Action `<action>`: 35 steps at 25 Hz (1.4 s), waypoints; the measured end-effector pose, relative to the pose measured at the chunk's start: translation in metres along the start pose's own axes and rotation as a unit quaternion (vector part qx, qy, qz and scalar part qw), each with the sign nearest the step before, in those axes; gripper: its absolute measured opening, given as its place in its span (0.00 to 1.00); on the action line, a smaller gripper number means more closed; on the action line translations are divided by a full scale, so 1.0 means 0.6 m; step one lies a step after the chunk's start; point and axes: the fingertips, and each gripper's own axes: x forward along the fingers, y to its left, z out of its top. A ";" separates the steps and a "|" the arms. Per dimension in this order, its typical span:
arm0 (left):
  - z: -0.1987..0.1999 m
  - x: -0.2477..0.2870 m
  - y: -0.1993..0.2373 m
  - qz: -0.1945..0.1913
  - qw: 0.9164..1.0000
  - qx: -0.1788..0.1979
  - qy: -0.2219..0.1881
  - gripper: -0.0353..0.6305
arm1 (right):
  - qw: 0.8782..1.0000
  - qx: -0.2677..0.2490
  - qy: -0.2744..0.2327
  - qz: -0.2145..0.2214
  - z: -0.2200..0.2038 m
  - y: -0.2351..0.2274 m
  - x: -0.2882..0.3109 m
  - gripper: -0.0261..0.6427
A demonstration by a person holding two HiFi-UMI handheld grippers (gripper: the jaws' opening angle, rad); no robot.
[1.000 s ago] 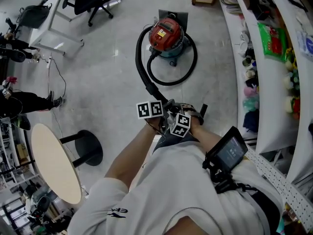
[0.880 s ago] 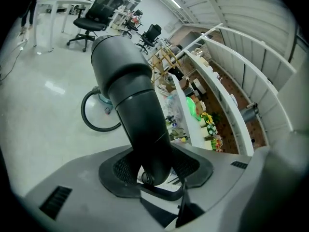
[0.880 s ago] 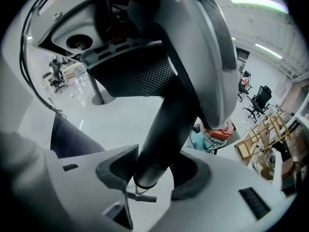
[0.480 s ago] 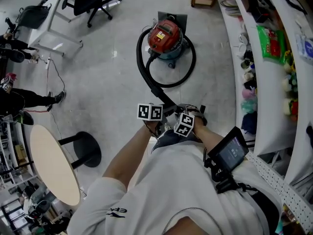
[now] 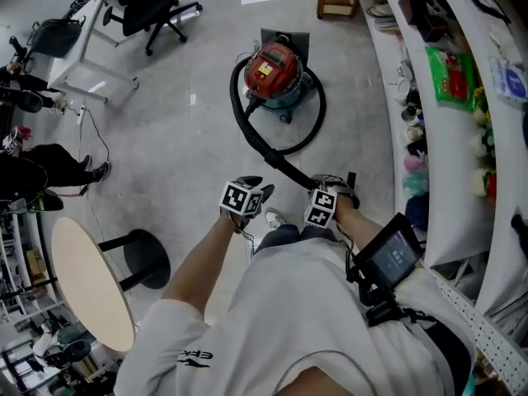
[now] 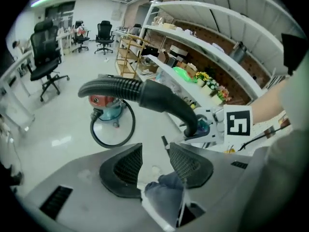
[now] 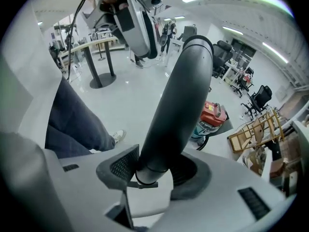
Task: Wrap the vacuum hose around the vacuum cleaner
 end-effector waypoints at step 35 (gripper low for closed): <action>0.150 0.090 0.252 0.045 0.745 0.647 0.158 0.29 | 0.980 -0.175 0.090 0.028 -0.072 -0.177 0.006 0.32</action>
